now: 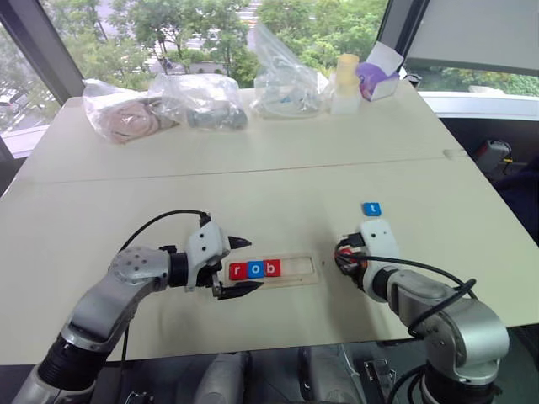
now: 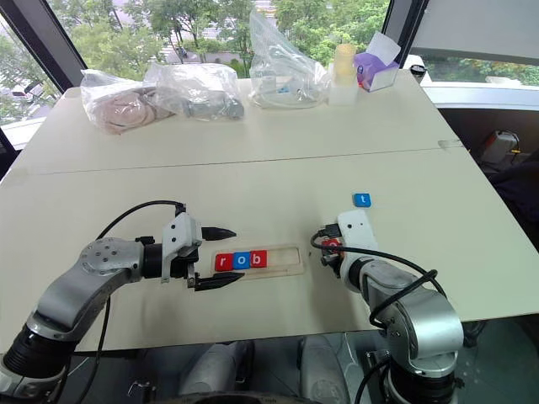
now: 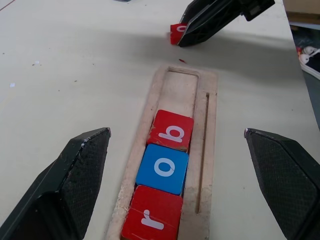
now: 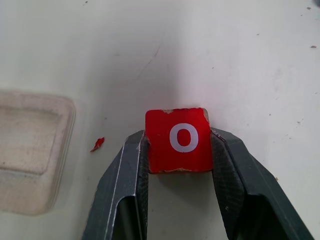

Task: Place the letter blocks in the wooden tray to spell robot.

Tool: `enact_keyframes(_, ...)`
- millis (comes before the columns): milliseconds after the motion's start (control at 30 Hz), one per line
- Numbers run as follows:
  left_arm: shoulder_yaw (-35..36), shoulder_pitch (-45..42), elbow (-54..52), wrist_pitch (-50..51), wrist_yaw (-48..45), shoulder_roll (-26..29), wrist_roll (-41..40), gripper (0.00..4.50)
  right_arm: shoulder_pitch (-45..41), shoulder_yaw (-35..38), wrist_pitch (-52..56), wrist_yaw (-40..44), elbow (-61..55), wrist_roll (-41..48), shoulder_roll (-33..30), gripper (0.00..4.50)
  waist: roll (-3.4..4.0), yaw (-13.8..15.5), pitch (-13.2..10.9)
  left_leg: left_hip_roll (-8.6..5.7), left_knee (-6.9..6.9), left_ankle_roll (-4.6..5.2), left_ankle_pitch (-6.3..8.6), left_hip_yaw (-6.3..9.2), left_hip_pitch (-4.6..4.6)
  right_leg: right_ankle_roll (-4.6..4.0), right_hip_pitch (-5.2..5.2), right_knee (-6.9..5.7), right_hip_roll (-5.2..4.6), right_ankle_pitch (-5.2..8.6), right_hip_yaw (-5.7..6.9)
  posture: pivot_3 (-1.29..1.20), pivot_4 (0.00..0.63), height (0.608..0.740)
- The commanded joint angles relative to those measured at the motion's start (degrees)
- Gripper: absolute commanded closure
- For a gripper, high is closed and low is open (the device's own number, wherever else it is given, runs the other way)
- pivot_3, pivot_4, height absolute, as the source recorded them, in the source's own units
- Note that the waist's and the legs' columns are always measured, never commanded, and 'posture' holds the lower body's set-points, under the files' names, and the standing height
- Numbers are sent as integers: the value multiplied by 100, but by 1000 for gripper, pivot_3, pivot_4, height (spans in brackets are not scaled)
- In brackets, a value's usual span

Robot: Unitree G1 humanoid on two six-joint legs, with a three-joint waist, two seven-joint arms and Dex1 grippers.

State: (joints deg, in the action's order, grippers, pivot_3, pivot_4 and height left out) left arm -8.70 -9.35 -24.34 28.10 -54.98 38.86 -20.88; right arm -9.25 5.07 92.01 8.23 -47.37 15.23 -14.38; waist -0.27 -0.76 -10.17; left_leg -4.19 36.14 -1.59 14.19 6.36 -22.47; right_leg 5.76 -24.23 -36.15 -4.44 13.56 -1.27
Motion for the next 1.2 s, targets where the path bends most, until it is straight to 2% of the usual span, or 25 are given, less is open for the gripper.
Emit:
enact_keyframes(33, 31, -47, -41, -106, -9, 9, -9, 0, 27, 69, 49, -14, -146, 237, -90, 1985, 0, 0, 0, 0, 0, 0, 0, 0, 0, 0, 0, 0, 0, 0, 0, 0, 150, 740)
enact_keyframes(67, 29, -50, -39, -106, -2, 1, -7, 0, 8, 71, 49, -13, -126, 293, -128, 1305, 0, 0, 0, 0, 0, 0, 0, 0, 0, 0, 0, 0, 0, 0, 0, 0, 150, 740)
enact_keyframes(100, 26, -51, -38, -107, 3, -8, -3, 0, -22, 60, 49, 13, -107, 366, -191, 970, 0, 0, 0, 0, 0, 0, 0, 0, 0, 0, 0, 0, 0, 0, 0, 0, 150, 740)
enact_keyframes(167, 25, -47, -43, -109, 14, -24, -2, 0, -148, -20, 49, 271, -108, 623, -505, 15, 0, 5, 0, 0, 2, 0, 0, 0, 0, -1, 2, 2, -1, 1, 0, 0, 150, 740)
enact_keyframes(300, 29, -39, -59, -101, 26, -46, -16, 0, -608, -179, -612, 1910, -202, 1436, -2127, 15, 5, 0, -10, -5, 9, 1, 0, -7, -4, -5, 6, 7, -5, 5, -1, 0, 150, 740)
enact_keyframes(367, 21, -47, -54, -104, 25, -57, -12, 0, -606, -303, -1618, 2657, 190, 1366, -3013, 15, 1, 1, -11, -3, 9, 3, 1, -2, -2, 21, 13, 11, -3, 19, 7, 0, 150, 740)
enact_keyframes(467, 6, -86, -22, -112, 27, -83, 4, 0, -507, -721, -3557, 3742, 961, 782, -4153, 15, -3, 4, -12, -2, 2, 7, 4, -2, 0, 35, 17, 13, -5, 24, 15, 0, 150, 740)
enact_keyframes(533, -7, -92, -33, -116, 39, -101, 11, 0, -627, -943, -4977, 4840, 1987, 588, -4522, 15, -11, -4, -17, -2, 4, 9, 5, -6, 0, 32, 19, 15, -7, 20, 14, 0, 150, 740)
enact_keyframes(667, -15, -100, -64, -112, 77, -133, 4, 0, -1083, -1444, -6453, 5962, 3632, 187, -4556, 15, -25, -12, -28, -2, 8, 10, 5, -9, 7, 20, 27, 16, -7, 12, 10, 0, 150, 740)
enact_keyframes(800, 4, -82, -121, -83, 117, -140, -4, 0, -1662, -1891, -7576, 6577, 4945, -303, -4254, 15, -32, -5, -36, -3, 8, 9, 5, -7, 6, 18, 26, 15, -9, 12, 9, 0, 150, 740)
enact_keyframes(1033, 47, -21, -237, -3, 157, -85, -67, 0, -2020, -2169, -8333, 7057, 5963, -736, -3841, 15, -35, 13, -42, -4, 7, 8, 5, -4, 4, 18, 22, 14, -11, 11, 4, 0, 150, 740)
enact_keyframes(1200, 59, -16, -274, 43, 168, -47, -97, 0, -1989, -2123, -8486, 7110, 6058, -808, -3670, 15, -35, 1, -42, -3, 10, 7, 5, -4, 6, 15, 24, 13, -17, 10, 2, 0, 150, 740)
